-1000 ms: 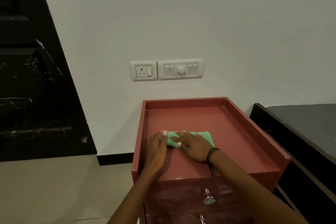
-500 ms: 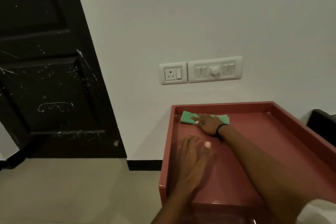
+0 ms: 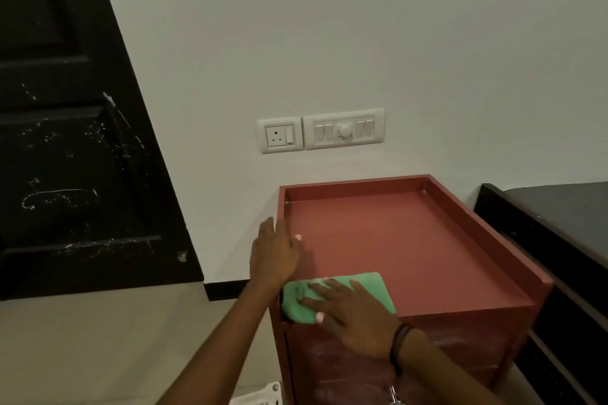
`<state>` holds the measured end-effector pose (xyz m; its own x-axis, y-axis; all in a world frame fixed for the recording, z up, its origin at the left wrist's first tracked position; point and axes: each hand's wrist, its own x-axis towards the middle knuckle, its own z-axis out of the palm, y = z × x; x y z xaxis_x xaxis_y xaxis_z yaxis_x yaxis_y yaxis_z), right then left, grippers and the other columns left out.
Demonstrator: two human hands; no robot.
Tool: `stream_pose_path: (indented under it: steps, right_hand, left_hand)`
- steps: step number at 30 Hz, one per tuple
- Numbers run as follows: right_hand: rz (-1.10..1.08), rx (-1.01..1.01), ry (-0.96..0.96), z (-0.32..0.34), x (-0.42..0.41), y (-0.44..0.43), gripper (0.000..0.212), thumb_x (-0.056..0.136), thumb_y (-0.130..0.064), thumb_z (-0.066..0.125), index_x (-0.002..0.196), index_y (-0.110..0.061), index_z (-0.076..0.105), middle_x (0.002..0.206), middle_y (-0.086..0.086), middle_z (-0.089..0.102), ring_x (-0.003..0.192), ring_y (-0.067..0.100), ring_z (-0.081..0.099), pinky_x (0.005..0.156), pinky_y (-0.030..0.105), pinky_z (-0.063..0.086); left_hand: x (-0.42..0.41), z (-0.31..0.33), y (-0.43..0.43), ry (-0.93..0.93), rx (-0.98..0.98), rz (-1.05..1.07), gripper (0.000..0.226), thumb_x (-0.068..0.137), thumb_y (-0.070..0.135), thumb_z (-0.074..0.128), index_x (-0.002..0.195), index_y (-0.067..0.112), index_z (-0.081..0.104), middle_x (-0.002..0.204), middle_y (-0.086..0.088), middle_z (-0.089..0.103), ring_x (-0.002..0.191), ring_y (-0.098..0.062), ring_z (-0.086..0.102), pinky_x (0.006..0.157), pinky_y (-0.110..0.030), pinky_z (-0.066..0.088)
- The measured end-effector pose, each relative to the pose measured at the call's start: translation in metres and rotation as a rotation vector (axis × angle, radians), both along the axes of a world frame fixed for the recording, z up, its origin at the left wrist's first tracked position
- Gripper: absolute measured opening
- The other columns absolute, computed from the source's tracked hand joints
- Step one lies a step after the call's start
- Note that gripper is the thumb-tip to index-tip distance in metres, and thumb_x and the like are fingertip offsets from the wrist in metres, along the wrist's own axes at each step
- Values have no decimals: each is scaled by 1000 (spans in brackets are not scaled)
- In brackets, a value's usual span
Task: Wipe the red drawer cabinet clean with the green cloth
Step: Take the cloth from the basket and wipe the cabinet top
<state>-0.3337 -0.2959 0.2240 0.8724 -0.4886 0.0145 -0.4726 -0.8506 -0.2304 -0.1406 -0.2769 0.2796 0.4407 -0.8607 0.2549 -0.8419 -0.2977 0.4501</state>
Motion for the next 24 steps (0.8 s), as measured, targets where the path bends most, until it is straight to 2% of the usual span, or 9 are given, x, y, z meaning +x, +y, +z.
stream_pose_path:
  steps: [3, 5, 7, 10, 12, 16, 18, 24]
  right_hand:
    - [-7, -8, 2, -1, -4, 13, 49, 104, -45, 21, 152, -49, 18, 166, -13, 13, 154, 12, 5, 122, 49, 5]
    - [-13, -21, -5, 0, 2, 9, 49, 104, -46, 20, 152, -49, 18, 165, -16, 14, 154, 11, 6, 122, 48, 8]
    - [-22, -56, -10, -1, 12, -1, 49, 103, -45, 19, 152, -47, 18, 165, -17, 15, 154, 12, 9, 122, 48, 13]
    - [-41, -77, -3, 6, 48, -37, 49, 104, -40, 22, 152, -38, 26, 164, -7, 22, 153, 18, 17, 118, 52, 22]
    - [-70, -52, -18, 16, 78, -71, 49, 101, -31, 30, 150, -30, 34, 161, -2, 30, 150, 23, 26, 115, 51, 28]
    - [-145, -33, -7, 25, 127, -144, 50, 104, -31, 33, 153, -25, 31, 161, 0, 32, 150, 23, 27, 116, 48, 29]
    - [-175, -40, 14, 23, 146, -171, 50, 105, -33, 30, 154, -24, 30, 162, 1, 29, 150, 24, 27, 117, 47, 28]
    - [-239, 32, 26, 26, 176, -219, 46, 103, -32, 33, 145, -19, 43, 151, 11, 45, 135, 31, 46, 112, 45, 37]
  left_hand:
    - [11, -13, 5, 234, 46, -41, 56, 106, 49, 32, 143, 9, 40, 151, -16, 42, 135, -30, 44, 107, -44, 41]
    - [9, -18, 6, 397, 28, -20, 66, 103, 61, 25, 150, 15, 34, 153, -13, 42, 136, -28, 46, 108, -43, 39]
    - [8, -19, 5, 378, 33, -8, 76, 98, 70, 17, 151, 18, 33, 154, -10, 42, 138, -29, 44, 112, -47, 37]
    - [8, -16, 5, 349, 7, -22, 92, 82, 84, 5, 134, 20, 45, 140, -5, 52, 128, -24, 50, 110, -52, 39]
    - [10, -19, 3, 357, 8, -22, 94, 78, 85, 4, 130, 20, 47, 135, -2, 55, 126, -24, 52, 109, -53, 40]
    - [13, -28, -5, 329, 10, -11, 83, 89, 80, 14, 146, 25, 39, 149, -1, 48, 136, -23, 47, 114, -53, 36]
    - [13, -31, -8, 339, 22, 3, 88, 88, 81, 15, 156, 27, 28, 159, 0, 39, 143, -23, 41, 118, -53, 32]
    - [14, -32, -7, 305, 42, 5, 86, 94, 77, 16, 161, 23, 19, 165, -2, 30, 148, -24, 34, 120, -55, 28]
